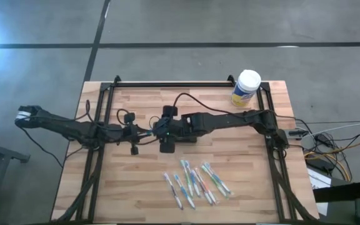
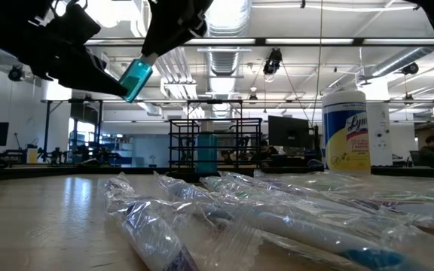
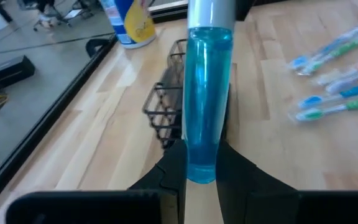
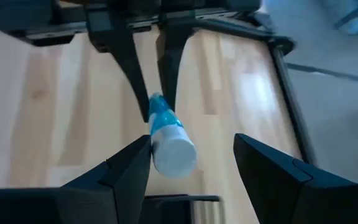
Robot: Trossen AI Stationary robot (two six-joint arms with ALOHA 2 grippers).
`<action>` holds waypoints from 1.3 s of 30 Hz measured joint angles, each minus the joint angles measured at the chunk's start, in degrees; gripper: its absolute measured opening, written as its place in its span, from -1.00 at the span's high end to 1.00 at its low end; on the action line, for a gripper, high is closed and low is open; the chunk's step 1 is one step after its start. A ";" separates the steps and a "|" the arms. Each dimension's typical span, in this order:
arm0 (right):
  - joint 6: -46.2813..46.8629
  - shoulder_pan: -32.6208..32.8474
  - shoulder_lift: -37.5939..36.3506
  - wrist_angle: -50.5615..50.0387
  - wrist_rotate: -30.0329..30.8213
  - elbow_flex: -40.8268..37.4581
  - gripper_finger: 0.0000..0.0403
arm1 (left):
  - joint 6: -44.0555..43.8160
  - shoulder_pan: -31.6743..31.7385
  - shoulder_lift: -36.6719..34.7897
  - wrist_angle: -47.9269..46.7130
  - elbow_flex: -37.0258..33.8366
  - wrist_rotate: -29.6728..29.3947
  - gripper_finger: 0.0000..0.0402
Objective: Pick & Place toothbrushing station
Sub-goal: Put the blue mouthwash bottle into the black wire organizer
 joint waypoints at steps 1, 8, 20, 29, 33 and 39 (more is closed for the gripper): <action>-0.02 0.03 0.00 0.18 0.00 0.14 -0.12 | -0.03 0.05 0.00 -0.17 -0.01 -0.14 0.72; -0.02 -0.17 0.00 -0.44 -0.77 -0.89 -0.12 | -0.07 -0.12 0.02 -0.31 -0.01 -0.08 0.72; -1.56 -0.78 0.00 1.52 -3.48 -1.59 -0.12 | -0.13 -0.10 0.02 -0.38 -0.04 -0.20 0.72; -1.55 -1.54 0.85 1.25 -7.26 -1.72 -0.02 | -0.15 -0.10 0.02 -0.38 -0.06 -0.23 0.72; -1.51 -1.91 0.87 1.49 -7.51 -2.11 0.16 | -0.17 -0.10 0.02 -0.41 -0.10 -0.25 0.72; -2.21 -2.10 0.87 1.48 -8.06 -2.02 0.40 | -0.33 -0.10 0.02 -0.32 -0.10 -0.50 0.72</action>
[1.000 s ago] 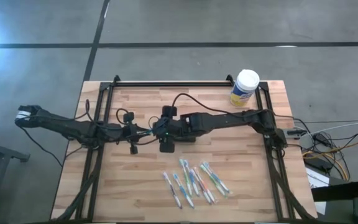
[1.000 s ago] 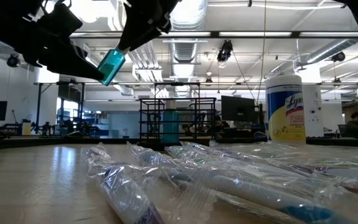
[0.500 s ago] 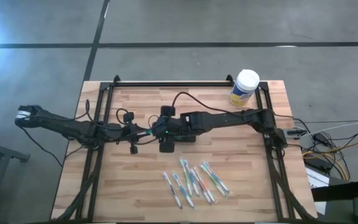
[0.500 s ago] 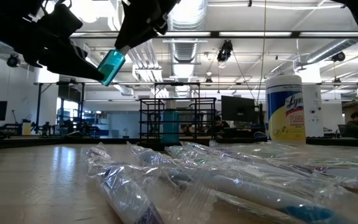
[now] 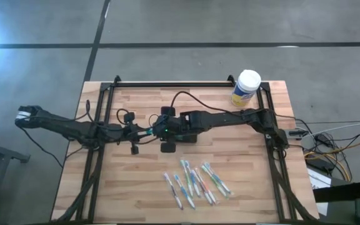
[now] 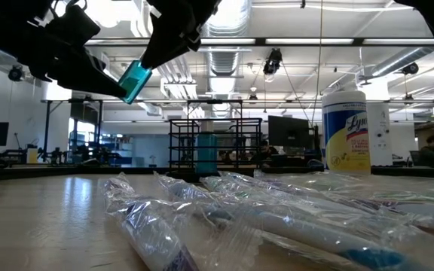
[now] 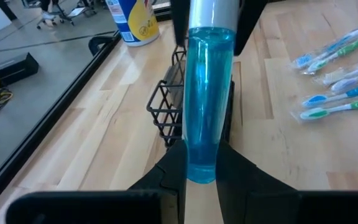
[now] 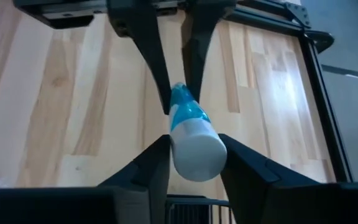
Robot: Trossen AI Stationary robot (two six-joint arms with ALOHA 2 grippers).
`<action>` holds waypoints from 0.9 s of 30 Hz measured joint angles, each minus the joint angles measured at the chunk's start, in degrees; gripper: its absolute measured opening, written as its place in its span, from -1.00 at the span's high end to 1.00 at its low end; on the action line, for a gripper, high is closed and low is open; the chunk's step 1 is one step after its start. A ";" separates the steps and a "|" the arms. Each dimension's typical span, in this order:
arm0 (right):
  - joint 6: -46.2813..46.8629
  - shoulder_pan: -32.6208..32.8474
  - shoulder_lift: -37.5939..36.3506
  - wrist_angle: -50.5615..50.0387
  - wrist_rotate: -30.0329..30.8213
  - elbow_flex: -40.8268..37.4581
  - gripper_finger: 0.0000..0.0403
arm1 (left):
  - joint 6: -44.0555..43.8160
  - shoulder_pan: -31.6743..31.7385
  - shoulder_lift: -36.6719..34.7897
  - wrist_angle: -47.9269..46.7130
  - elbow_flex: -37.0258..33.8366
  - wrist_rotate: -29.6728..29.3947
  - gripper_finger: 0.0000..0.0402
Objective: Pick & Place toothbrushing station
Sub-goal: Put the blue mouthwash bottle into the black wire organizer
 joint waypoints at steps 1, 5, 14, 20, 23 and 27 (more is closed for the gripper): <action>-0.09 0.02 0.00 -0.02 -0.26 0.02 0.44 | 0.03 0.00 0.00 -0.03 0.00 0.10 0.72; -0.20 0.06 0.00 -0.06 -0.59 0.02 0.51 | 0.15 0.00 0.00 -0.26 0.00 0.16 0.72; -0.64 -0.01 0.00 0.40 -2.64 0.02 0.38 | 0.11 -0.03 0.00 -0.18 -0.04 0.37 0.72; -1.05 -0.01 0.00 0.82 -2.74 0.02 0.50 | 0.11 0.00 0.00 -0.17 -0.07 0.38 0.72; -1.19 -0.01 0.00 0.88 -2.95 0.02 0.51 | 0.11 0.00 0.00 -0.18 -0.08 0.36 0.72; -1.26 -0.01 0.00 0.94 -3.15 0.02 0.51 | 0.11 0.00 0.00 -0.17 -0.11 0.41 0.72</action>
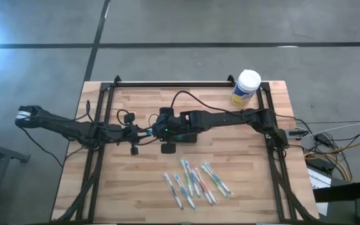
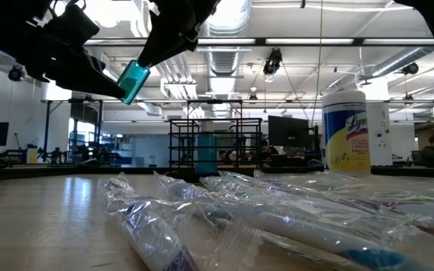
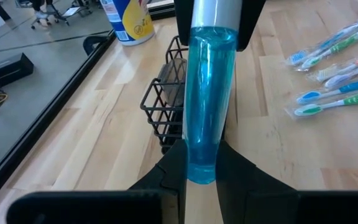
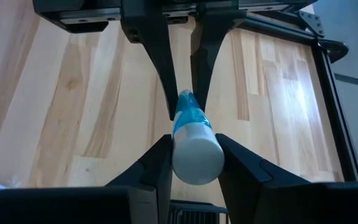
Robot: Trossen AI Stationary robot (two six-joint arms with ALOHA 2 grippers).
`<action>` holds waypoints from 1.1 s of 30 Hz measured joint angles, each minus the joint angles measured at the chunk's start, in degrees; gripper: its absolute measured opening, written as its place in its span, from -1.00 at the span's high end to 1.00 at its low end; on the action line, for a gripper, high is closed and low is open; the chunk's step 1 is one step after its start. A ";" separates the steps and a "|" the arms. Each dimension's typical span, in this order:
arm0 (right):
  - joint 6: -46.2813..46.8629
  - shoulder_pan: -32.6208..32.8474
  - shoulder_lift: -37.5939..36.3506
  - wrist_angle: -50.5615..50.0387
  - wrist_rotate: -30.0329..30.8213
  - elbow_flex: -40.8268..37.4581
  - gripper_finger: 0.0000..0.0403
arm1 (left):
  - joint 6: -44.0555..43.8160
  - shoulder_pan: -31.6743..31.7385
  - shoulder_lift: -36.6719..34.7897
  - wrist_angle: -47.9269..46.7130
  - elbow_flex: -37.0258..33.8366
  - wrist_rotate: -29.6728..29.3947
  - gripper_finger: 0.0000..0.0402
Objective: Pick & Place toothbrushing station
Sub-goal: Put the blue mouthwash bottle into the black wire organizer
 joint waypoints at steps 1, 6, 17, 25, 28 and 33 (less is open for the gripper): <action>-0.06 0.00 0.00 0.02 -0.02 0.00 0.51 | 0.00 0.00 0.00 0.00 0.00 0.00 0.72; -0.12 0.02 0.00 0.06 -0.25 0.00 0.51 | -0.49 0.00 0.00 0.00 0.00 0.56 0.70; -0.19 0.02 -0.08 0.34 -4.12 0.09 0.52 | -1.86 -0.02 -0.11 0.20 0.00 1.37 0.00; 0.25 0.00 -1.88 -2.49 -5.55 0.09 0.52 | -4.00 0.00 -1.84 -1.49 0.24 1.21 -0.24; 1.41 0.12 -5.18 -7.74 -6.61 0.09 0.52 | -4.44 0.07 -3.78 -4.98 0.15 0.52 -0.25; 4.14 0.35 -10.83 -15.18 -6.37 0.01 0.52 | -6.25 0.04 -7.96 -9.89 0.26 0.89 -0.25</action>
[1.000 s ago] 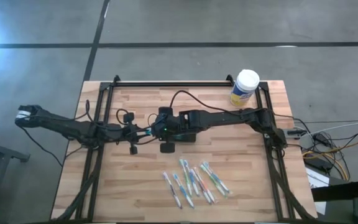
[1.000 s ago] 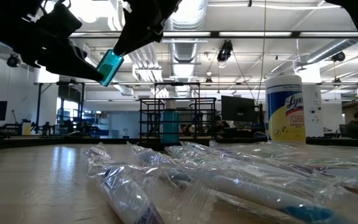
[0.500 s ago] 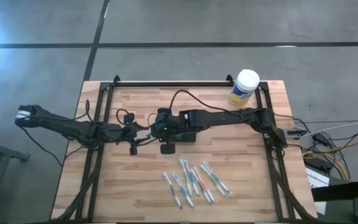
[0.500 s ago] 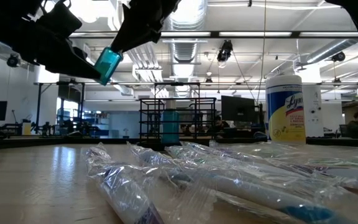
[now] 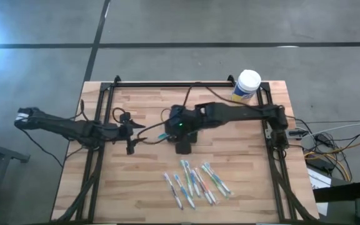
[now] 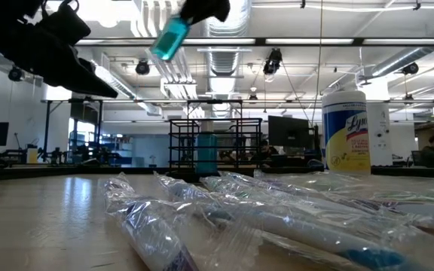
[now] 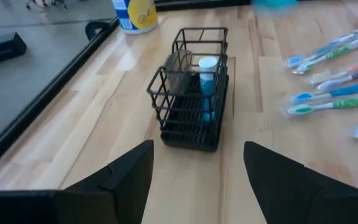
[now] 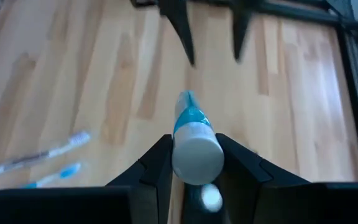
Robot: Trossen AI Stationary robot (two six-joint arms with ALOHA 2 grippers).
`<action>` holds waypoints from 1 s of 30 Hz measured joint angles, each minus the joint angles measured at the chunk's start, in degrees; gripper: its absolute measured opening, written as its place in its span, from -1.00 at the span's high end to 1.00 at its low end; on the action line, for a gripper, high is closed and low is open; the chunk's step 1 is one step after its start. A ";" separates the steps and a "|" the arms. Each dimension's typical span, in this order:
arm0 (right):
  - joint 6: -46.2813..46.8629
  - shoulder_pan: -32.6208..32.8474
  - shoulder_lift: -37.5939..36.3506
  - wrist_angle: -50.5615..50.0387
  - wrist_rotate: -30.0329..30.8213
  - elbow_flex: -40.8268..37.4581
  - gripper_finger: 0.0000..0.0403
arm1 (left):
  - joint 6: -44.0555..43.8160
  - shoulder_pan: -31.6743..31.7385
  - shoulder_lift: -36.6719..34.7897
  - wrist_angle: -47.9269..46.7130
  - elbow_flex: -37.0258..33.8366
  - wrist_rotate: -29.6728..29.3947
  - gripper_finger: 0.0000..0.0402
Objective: Pick & Place toothbrushing station
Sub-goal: Put the blue mouthwash bottle into the black wire organizer
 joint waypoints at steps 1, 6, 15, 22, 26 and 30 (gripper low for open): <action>0.59 0.02 -0.91 -1.58 0.15 -0.10 0.52 | -0.67 0.00 -0.83 -1.09 -0.05 0.08 -0.25; 3.76 0.03 -5.41 -11.06 0.46 -0.14 0.52 | -3.74 0.00 -4.02 -5.86 -0.34 0.22 -0.17; 5.82 -0.43 -6.17 -17.42 1.73 -0.56 0.52 | 1.68 -0.26 -11.70 4.86 -7.11 3.33 0.80; 6.06 -1.35 -6.06 -18.14 0.91 -1.02 0.52 | 3.13 -0.26 -22.38 8.76 -12.51 8.58 0.98; 6.05 -1.93 -6.06 -17.98 -0.01 -2.18 0.52 | 0.75 -0.26 -29.19 9.27 -15.29 10.25 0.97; 6.86 -2.74 -6.06 -17.66 0.01 -4.08 0.52 | -0.75 -0.28 -34.24 9.82 -17.85 14.09 0.98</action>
